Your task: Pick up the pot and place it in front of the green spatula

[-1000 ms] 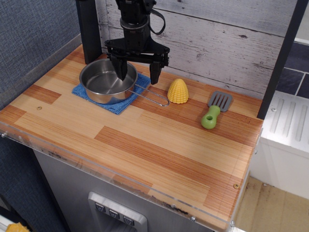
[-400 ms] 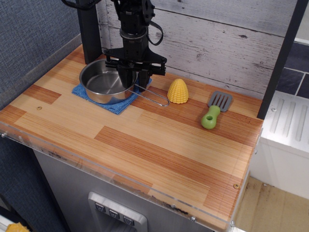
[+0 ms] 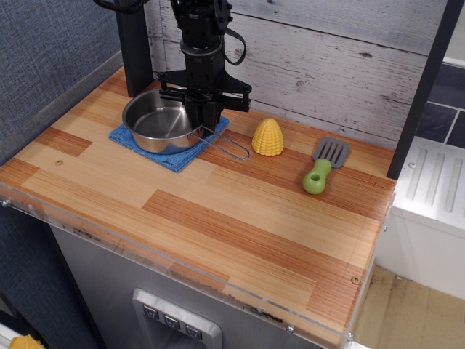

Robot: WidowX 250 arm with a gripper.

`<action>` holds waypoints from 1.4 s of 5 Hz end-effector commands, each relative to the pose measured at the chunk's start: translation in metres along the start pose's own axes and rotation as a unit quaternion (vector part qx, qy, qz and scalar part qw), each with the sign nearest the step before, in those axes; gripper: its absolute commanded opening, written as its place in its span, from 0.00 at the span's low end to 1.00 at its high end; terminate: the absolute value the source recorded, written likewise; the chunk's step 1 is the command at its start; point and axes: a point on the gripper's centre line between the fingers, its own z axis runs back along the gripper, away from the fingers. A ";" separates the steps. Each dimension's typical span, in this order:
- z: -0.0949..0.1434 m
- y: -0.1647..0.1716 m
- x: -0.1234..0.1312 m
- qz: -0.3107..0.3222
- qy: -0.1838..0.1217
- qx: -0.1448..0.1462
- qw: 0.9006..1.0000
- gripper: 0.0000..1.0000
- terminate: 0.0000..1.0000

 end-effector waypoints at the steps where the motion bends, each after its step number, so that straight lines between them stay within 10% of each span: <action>1: 0.098 -0.004 -0.008 0.007 -0.100 0.015 0.995 0.00 0.00; 5: 0.068 -0.133 -0.096 -0.110 -0.019 -0.018 0.994 0.00 0.00; 7: 0.036 -0.128 -0.115 -0.111 0.041 0.000 0.993 0.00 0.00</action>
